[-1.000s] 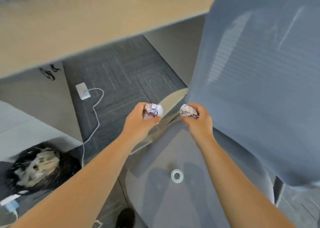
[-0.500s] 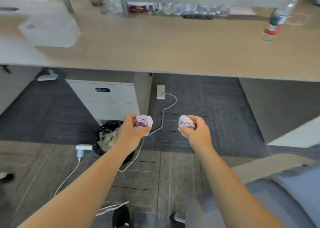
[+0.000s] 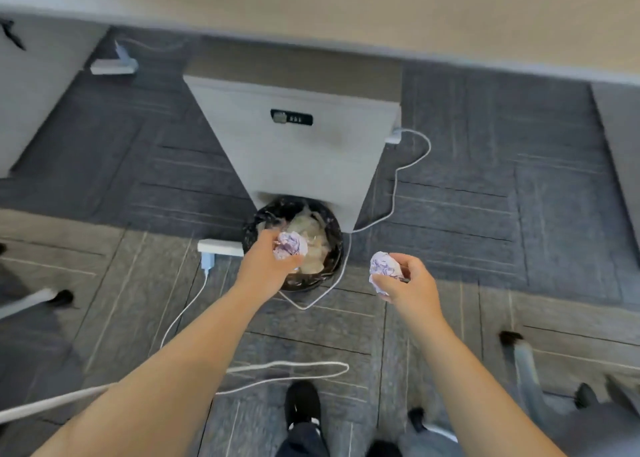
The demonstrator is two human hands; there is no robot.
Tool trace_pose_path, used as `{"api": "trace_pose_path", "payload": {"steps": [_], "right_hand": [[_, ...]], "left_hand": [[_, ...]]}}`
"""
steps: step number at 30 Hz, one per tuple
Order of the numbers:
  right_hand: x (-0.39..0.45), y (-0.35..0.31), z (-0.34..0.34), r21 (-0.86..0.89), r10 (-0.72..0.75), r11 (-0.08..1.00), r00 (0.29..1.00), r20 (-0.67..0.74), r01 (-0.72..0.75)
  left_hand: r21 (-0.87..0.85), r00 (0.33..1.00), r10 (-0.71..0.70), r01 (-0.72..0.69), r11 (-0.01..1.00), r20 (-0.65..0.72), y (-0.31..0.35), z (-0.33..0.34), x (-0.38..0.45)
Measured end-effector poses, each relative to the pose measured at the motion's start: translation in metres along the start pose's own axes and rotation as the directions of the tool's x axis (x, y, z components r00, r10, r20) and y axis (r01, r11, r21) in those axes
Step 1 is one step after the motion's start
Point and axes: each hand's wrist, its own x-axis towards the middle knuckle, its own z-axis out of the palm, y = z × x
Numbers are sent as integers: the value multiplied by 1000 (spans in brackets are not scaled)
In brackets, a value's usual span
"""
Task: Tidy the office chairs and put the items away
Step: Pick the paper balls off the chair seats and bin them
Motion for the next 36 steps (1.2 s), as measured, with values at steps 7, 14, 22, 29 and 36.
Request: {"api": "trace_pose_path", "payload": {"steps": [7, 14, 22, 29, 36], "right_hand": [[58, 36, 59, -38, 83, 996, 996, 43, -81], [98, 52, 85, -74, 77, 995, 995, 57, -72], [121, 55, 124, -86, 98, 992, 994, 57, -93], [111, 34, 122, -4, 34, 999, 999, -30, -34], [78, 9, 63, 58, 14, 998, 990, -141, -6]], "left_hand": [[1, 995, -99, 99, 995, 24, -49, 28, 71], [15, 995, -91, 91, 996, -43, -66, 39, 109], [143, 998, -20, 28, 989, -58, -81, 15, 110], [88, 999, 1, 2, 996, -35, -71, 4, 97], [42, 994, 109, -108, 993, -18, -15, 8, 58]]}}
